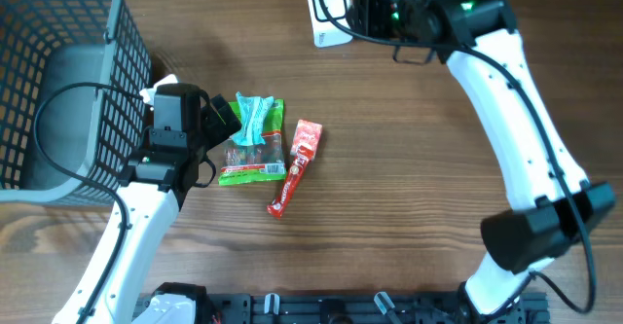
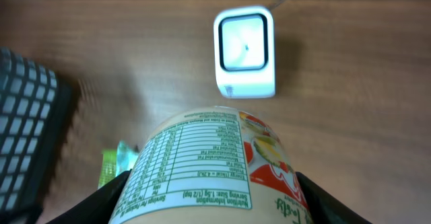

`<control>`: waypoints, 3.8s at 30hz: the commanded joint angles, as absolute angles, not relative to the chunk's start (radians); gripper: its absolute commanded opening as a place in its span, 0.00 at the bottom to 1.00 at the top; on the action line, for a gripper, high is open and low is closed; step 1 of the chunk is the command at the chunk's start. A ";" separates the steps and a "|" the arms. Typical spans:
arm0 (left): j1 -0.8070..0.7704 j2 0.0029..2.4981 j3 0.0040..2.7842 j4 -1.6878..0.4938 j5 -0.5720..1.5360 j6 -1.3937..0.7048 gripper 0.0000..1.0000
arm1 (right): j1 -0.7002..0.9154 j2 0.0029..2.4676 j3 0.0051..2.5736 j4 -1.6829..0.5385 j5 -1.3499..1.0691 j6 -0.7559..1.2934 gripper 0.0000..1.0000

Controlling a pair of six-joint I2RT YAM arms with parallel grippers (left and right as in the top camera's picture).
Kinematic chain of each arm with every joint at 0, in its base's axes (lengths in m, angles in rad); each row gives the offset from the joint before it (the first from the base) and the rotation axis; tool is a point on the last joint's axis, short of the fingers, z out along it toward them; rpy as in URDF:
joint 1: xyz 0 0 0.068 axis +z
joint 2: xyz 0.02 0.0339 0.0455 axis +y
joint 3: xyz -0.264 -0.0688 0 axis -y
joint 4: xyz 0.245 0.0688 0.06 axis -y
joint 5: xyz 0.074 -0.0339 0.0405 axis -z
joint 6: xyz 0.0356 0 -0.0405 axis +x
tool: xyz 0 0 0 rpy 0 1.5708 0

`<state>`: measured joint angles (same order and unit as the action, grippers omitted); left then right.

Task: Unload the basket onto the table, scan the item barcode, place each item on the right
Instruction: 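Hold the jar label up to the white scanner with right gripper, then set the jar down on the table's right side and release, then reach the right gripper to the red Nescafe sachet and grasp it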

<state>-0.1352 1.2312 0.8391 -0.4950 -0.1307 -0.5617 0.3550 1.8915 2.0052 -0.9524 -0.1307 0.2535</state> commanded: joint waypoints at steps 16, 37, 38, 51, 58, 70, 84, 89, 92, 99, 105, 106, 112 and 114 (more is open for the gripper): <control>-0.130 1.227 0.846 -0.494 -0.140 -0.550 1.00 | 0.450 2.447 2.007 0.125 0.160 0.233 0.20; -0.130 1.227 0.846 -0.494 -0.140 -0.550 1.00 | 0.162 1.805 1.943 -1.272 0.052 0.187 0.18; -0.130 1.227 0.846 -0.494 -0.140 -0.550 1.00 | 0.131 1.823 1.888 -1.293 0.052 0.187 0.18; -0.130 1.227 0.846 -0.494 -0.140 -0.550 1.00 | 0.012 1.859 1.284 -0.872 0.113 0.182 0.96; -0.130 1.227 0.846 -0.494 -0.140 -0.550 1.00 | 0.015 1.847 1.750 -1.284 -0.002 0.130 1.00; -0.130 1.227 0.846 -0.494 -0.140 -0.550 1.00 | 0.297 1.842 1.564 -1.166 -0.558 0.266 0.29; -0.130 1.227 0.846 -0.494 -0.140 -0.550 1.00 | 0.733 1.842 1.099 -0.471 -0.190 0.768 0.39; -0.130 1.227 0.846 -0.494 -0.140 -0.550 1.00 | 0.761 1.843 1.061 -0.399 -0.172 0.868 0.36; -0.130 1.227 0.846 -0.494 -0.140 -0.550 1.00 | 0.787 1.844 0.992 -0.275 -0.156 0.894 0.31; -0.130 1.227 0.846 -0.494 -0.140 -0.550 1.00 | 0.795 1.844 0.969 -0.222 -0.123 0.894 0.11; -0.130 1.227 0.846 -0.494 -0.140 -0.550 1.00 | 0.794 1.837 0.969 -0.217 -0.119 0.874 0.04; -0.130 1.227 0.846 -0.494 -0.140 -0.550 1.00 | 0.793 1.811 0.972 -0.226 -0.117 0.813 0.04; -0.130 1.227 0.846 -0.494 -0.140 -0.550 1.00 | 0.790 1.501 0.982 -0.508 0.385 0.382 0.04; -0.130 1.227 0.846 -0.494 -0.140 -0.550 1.00 | 0.790 1.485 0.982 -0.624 0.644 0.366 0.04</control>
